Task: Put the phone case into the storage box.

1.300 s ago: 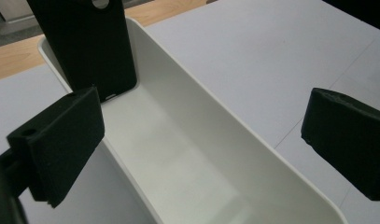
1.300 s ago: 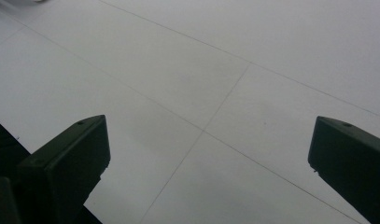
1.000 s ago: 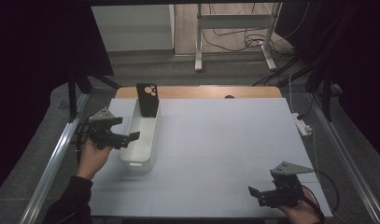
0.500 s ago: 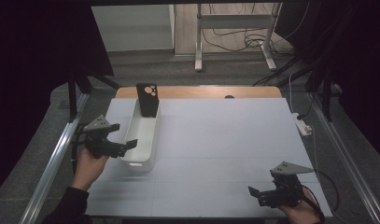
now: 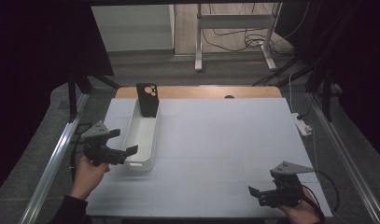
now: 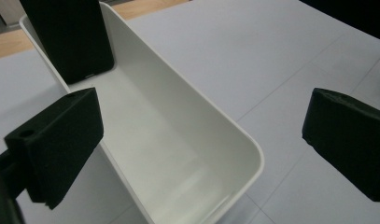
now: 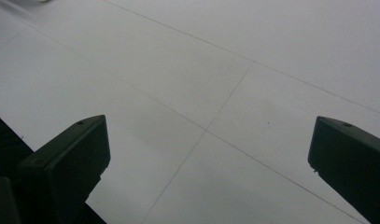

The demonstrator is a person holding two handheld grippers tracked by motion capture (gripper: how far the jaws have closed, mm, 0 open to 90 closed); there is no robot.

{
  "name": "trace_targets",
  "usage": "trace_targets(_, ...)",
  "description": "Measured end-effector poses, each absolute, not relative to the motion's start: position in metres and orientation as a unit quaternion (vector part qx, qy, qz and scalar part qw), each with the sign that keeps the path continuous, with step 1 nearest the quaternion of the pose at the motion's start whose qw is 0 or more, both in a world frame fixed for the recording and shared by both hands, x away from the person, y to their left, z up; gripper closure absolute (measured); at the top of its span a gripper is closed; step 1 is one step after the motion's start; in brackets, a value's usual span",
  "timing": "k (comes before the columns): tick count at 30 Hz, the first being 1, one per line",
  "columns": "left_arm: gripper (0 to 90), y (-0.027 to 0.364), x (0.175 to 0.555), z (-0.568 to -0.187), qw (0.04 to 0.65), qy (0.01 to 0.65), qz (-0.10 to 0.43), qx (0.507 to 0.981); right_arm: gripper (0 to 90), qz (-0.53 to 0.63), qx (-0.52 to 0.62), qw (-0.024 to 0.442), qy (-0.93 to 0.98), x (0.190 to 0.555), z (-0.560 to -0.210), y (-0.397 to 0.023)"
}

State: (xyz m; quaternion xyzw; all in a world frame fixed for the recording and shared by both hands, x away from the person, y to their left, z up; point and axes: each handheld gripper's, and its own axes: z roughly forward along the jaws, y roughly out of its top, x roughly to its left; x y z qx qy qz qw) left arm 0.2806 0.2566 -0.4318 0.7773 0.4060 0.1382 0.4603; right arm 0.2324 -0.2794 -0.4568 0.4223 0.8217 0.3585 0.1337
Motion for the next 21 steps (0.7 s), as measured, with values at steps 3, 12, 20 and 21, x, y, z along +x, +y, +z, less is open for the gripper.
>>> trace_targets(3, 0.0, 0.256, 0.276, -0.432, 0.463, 0.406, 0.133, 0.776, 0.0, 0.359, 0.423, 0.133, 0.822, 0.232, -0.457, -0.279)
trace_targets(12, 0.0, 0.257, 0.263, -0.434, 0.459, 0.408, 0.138, 0.777, 0.0, 0.358, 0.422, 0.133, 0.822, 0.232, -0.457, -0.279)
trace_targets(20, 0.0, 0.261, 0.250, -0.438, 0.454, 0.411, 0.145, 0.777, 0.0, 0.358, 0.422, 0.132, 0.822, 0.232, -0.457, -0.279)
trace_targets(21, 0.0, 0.261, 0.248, -0.438, 0.453, 0.411, 0.147, 0.777, 0.0, 0.358, 0.422, 0.132, 0.822, 0.232, -0.457, -0.279)
